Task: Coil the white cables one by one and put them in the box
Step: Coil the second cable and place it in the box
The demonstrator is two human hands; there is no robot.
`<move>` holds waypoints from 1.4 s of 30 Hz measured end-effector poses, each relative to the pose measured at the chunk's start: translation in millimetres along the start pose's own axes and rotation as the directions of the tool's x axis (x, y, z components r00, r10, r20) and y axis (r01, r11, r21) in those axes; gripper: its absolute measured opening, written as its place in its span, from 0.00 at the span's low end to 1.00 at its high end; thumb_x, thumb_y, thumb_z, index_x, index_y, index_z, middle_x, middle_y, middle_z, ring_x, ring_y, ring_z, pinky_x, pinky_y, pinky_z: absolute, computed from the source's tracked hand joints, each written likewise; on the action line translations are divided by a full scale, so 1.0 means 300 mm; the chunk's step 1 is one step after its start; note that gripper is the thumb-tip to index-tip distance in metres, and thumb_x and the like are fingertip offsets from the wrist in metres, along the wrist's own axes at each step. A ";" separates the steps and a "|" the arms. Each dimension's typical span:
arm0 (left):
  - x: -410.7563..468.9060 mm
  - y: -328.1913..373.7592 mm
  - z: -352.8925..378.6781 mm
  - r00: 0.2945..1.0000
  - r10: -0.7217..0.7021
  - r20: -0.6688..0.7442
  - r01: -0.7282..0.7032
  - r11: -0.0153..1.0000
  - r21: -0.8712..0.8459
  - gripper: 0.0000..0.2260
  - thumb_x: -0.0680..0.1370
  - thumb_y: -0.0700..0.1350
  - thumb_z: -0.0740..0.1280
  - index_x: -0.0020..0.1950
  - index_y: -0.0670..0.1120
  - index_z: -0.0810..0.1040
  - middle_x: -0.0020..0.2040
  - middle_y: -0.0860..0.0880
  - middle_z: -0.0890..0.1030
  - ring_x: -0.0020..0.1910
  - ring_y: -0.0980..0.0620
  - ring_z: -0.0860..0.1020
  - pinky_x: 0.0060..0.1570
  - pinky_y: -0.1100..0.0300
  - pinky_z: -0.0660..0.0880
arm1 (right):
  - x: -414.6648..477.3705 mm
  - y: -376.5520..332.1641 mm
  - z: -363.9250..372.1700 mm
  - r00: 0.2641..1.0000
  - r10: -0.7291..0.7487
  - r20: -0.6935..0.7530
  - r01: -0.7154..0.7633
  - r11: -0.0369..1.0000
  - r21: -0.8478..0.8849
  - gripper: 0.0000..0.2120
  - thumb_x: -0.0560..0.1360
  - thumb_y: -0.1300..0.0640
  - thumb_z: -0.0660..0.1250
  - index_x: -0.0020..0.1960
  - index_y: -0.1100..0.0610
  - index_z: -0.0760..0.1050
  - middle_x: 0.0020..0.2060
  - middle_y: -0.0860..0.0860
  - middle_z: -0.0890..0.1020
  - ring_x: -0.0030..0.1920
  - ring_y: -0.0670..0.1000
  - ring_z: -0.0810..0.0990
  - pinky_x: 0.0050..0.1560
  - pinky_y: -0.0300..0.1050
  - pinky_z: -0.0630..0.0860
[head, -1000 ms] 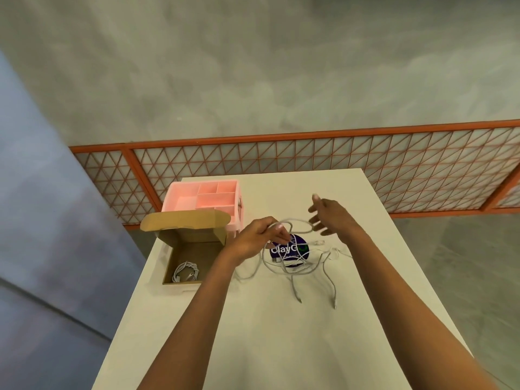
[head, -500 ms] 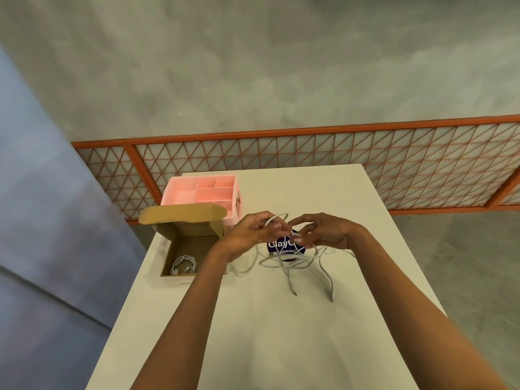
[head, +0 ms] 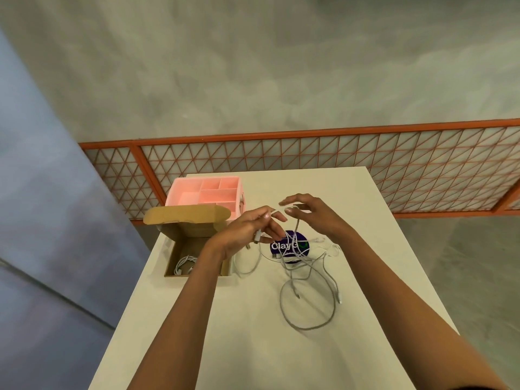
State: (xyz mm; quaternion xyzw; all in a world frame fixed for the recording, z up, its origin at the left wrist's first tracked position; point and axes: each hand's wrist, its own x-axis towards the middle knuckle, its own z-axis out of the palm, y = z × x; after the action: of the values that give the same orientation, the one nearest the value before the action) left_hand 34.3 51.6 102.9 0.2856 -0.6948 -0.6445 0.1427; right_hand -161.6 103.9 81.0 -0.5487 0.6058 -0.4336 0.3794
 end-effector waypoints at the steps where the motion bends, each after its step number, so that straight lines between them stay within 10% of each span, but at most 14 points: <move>1: -0.001 0.001 -0.002 1.000 0.018 0.003 -0.018 0.999 -0.033 0.14 0.84 0.45 0.51 0.58 0.44 0.76 0.44 0.48 0.82 0.46 0.54 0.80 0.53 0.55 0.77 | 0.003 -0.004 0.001 1.000 -0.007 -0.005 0.007 1.000 0.021 0.11 0.77 0.56 0.66 0.56 0.60 0.78 0.55 0.53 0.80 0.56 0.46 0.77 0.56 0.36 0.69; 8: -0.037 -0.032 -0.077 0.996 0.050 -0.076 -0.066 0.974 -0.218 0.13 0.84 0.41 0.51 0.54 0.42 0.76 0.44 0.50 0.83 0.44 0.55 0.80 0.52 0.54 0.77 | -0.013 -0.020 -0.083 0.998 0.055 0.022 -0.058 0.978 0.200 0.03 0.76 0.59 0.67 0.46 0.58 0.77 0.40 0.51 0.77 0.42 0.49 0.77 0.50 0.40 0.75; 15: -0.005 -0.042 -0.047 0.992 -0.112 -0.062 0.121 0.975 0.185 0.11 0.83 0.45 0.55 0.57 0.43 0.75 0.47 0.48 0.82 0.47 0.51 0.80 0.55 0.54 0.76 | 0.005 -0.093 -0.054 0.999 0.019 -0.042 -0.018 1.000 0.014 0.13 0.79 0.53 0.63 0.52 0.63 0.78 0.25 0.36 0.76 0.31 0.46 0.68 0.31 0.31 0.67; 22: 0.013 -0.011 0.022 0.985 0.071 -0.156 -0.132 0.895 -0.426 0.14 0.83 0.48 0.53 0.49 0.43 0.75 0.26 0.55 0.61 0.24 0.60 0.57 0.23 0.68 0.55 | 0.030 -0.116 -0.014 0.981 -0.026 -0.190 0.029 0.999 0.014 0.10 0.75 0.50 0.68 0.44 0.57 0.79 0.32 0.48 0.75 0.28 0.44 0.64 0.31 0.36 0.63; 31: 0.009 0.000 -0.003 0.955 0.178 -0.238 -0.280 0.804 -0.525 0.17 0.83 0.45 0.53 0.69 0.42 0.69 0.30 0.54 0.73 0.22 0.61 0.62 0.23 0.69 0.58 | -0.009 -0.041 0.112 0.987 0.161 0.025 -0.160 0.987 -0.010 0.13 0.82 0.55 0.55 0.49 0.62 0.74 0.31 0.51 0.70 0.25 0.46 0.71 0.28 0.37 0.73; 36: 0.004 0.003 -0.016 0.920 0.167 -0.354 -0.354 0.744 -0.567 0.15 0.83 0.42 0.52 0.66 0.40 0.71 0.52 0.45 0.84 0.49 0.52 0.83 0.45 0.63 0.79 | -0.043 -0.036 0.144 0.918 0.327 0.223 -0.312 0.945 -0.100 0.14 0.83 0.54 0.52 0.46 0.59 0.72 0.29 0.51 0.68 0.20 0.42 0.65 0.24 0.36 0.63; 42: 0.030 -0.052 -0.041 0.886 0.075 -0.457 -0.351 0.753 -0.557 0.14 0.83 0.41 0.53 0.64 0.38 0.72 0.67 0.38 0.73 0.69 0.43 0.70 0.65 0.55 0.69 | -0.041 -0.138 0.115 0.872 0.319 0.372 -0.211 0.930 -0.303 0.18 0.82 0.51 0.55 0.49 0.61 0.79 0.21 0.48 0.70 0.19 0.44 0.61 0.22 0.33 0.60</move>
State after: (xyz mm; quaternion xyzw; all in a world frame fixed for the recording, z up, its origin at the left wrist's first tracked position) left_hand 37.5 36.5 87.8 0.2663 -0.4241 -0.7426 0.4448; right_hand -114.2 111.6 108.4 -0.5830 0.6312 -0.1699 0.4825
